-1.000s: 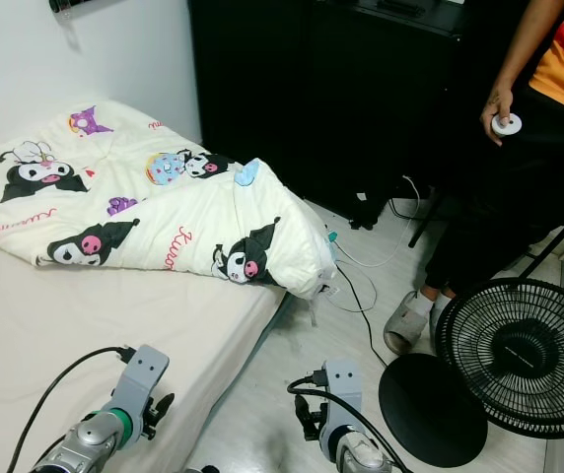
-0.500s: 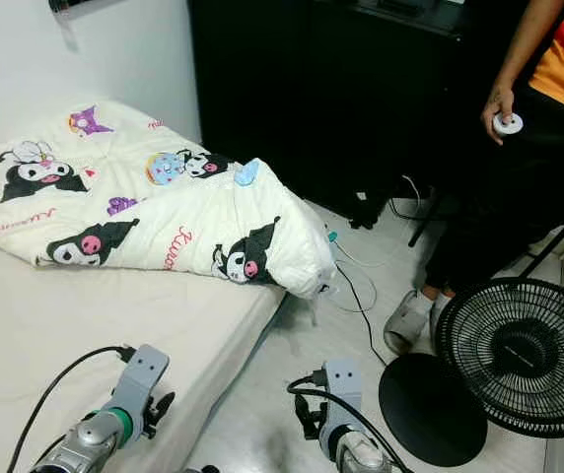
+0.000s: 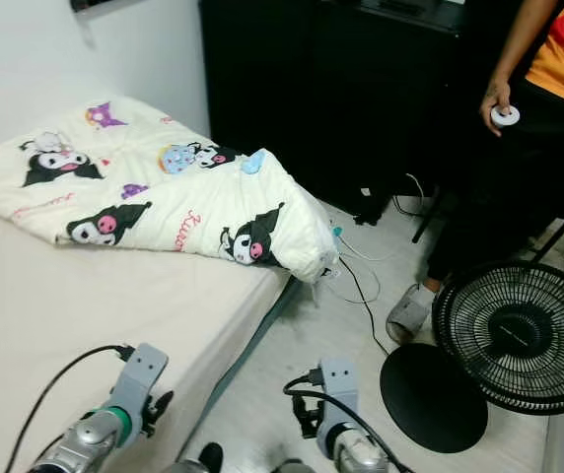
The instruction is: Clean up the room
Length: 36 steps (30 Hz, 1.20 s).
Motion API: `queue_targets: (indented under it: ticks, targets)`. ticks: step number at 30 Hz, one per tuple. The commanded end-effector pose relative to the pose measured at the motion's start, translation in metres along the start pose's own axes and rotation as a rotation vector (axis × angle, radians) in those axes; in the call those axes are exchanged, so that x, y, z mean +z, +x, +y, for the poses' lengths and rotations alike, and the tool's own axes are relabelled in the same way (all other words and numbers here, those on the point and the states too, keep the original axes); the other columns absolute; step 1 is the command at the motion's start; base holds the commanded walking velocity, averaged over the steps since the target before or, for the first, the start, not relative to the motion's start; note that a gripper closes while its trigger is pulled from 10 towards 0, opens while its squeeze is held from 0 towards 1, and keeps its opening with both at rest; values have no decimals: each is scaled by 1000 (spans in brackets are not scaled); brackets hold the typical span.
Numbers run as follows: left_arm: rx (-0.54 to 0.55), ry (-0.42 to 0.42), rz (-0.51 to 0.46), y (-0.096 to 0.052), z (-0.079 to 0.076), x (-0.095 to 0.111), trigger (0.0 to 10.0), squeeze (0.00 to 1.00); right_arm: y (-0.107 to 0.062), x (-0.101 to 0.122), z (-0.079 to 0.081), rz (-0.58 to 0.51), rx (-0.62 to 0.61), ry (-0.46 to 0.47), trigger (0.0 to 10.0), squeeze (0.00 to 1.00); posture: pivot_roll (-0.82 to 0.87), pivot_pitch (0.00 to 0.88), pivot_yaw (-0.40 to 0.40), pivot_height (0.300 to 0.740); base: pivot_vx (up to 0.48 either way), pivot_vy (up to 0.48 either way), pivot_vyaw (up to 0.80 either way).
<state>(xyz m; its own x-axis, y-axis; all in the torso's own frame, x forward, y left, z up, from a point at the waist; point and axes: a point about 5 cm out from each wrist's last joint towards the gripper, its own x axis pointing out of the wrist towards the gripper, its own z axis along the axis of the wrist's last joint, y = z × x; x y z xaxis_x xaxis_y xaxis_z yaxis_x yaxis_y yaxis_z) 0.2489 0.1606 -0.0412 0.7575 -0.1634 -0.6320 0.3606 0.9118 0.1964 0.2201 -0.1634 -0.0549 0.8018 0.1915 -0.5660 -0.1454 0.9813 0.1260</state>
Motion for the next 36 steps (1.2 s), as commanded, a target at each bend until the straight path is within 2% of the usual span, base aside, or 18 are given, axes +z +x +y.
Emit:
queue_targets:
  ticks: [1,8,24,36]
  targets:
    - [-8,0,35,-3,-3,-11,10000,0,0,-1,1,2,2,-3,10000,0,40,62,2,740,-371,0,0]
    - [-6,2,35,-3,-3,-11,10000,0,0,-1,2,5,6,-19,10000,0,41,62,3,740,-370,0,152]
    - [-4,4,34,-3,-2,-10,10000,0,1,0,2,6,8,-24,10000,0,41,59,4,740,-337,0,768]
    - [-4,19,34,-2,-3,-10,10000,0,1,0,3,6,19,-41,10000,0,43,53,5,740,0,0,783]
